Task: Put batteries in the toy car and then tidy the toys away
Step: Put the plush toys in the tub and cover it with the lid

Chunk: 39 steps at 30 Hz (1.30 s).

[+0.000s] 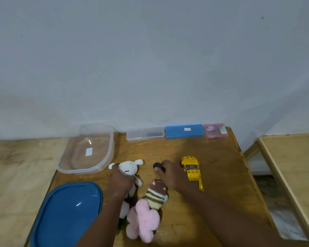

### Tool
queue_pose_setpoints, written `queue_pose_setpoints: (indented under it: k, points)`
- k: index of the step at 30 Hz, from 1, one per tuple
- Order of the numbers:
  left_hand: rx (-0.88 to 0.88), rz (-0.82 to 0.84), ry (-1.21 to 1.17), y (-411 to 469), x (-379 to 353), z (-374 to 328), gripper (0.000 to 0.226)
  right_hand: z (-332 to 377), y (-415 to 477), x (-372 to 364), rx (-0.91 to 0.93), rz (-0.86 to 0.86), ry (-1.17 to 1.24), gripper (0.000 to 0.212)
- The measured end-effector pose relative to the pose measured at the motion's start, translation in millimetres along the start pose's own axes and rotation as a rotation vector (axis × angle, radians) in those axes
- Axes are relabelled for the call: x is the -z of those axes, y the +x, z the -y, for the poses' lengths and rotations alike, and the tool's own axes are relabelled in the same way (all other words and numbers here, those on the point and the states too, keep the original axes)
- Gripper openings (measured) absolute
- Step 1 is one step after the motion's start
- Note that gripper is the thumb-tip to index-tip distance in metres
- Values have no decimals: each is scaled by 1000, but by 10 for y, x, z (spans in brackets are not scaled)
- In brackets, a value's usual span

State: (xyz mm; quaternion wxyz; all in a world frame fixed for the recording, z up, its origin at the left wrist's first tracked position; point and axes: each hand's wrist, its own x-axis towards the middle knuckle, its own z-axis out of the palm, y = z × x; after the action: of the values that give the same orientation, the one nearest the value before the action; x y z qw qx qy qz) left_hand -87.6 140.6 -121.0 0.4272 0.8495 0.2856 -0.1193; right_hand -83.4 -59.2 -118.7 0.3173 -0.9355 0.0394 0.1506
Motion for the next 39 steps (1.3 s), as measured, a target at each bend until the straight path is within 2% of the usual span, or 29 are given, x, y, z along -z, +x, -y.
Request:
queue_pose_setpoints:
  k: [5,10,15,18,25,29,32,35,39]
  points:
    - [-8,-13,-7,-26,25,-29,76,-13,15,-6,7,13,-12,32]
    - [-44,-1,-30,-54,53,-64,72,-41,84,42,-69,2,104,25]
    - [-194,25,-129,-129,118,-180,62,-27,66,137,-130,-203,301,27]
    - [-321,-15,-194,-154,230,-316,59,85,86,128,-97,-303,357,28]
    - [-490,-269,-194,168,825,-453,62,664,333,67,138,-324,189,15]
    - [-460,-366,-107,547,1299,-327,63,1142,525,-52,225,-311,103,11]
    - [-389,-322,24,877,1614,-194,66,1537,726,-162,217,-318,62,10]
    - [-345,-229,157,1195,1818,-83,68,1898,957,-325,176,-284,-87,13]
    - [-383,-127,288,1517,1888,-2,63,2185,1268,-604,188,-258,-257,19]
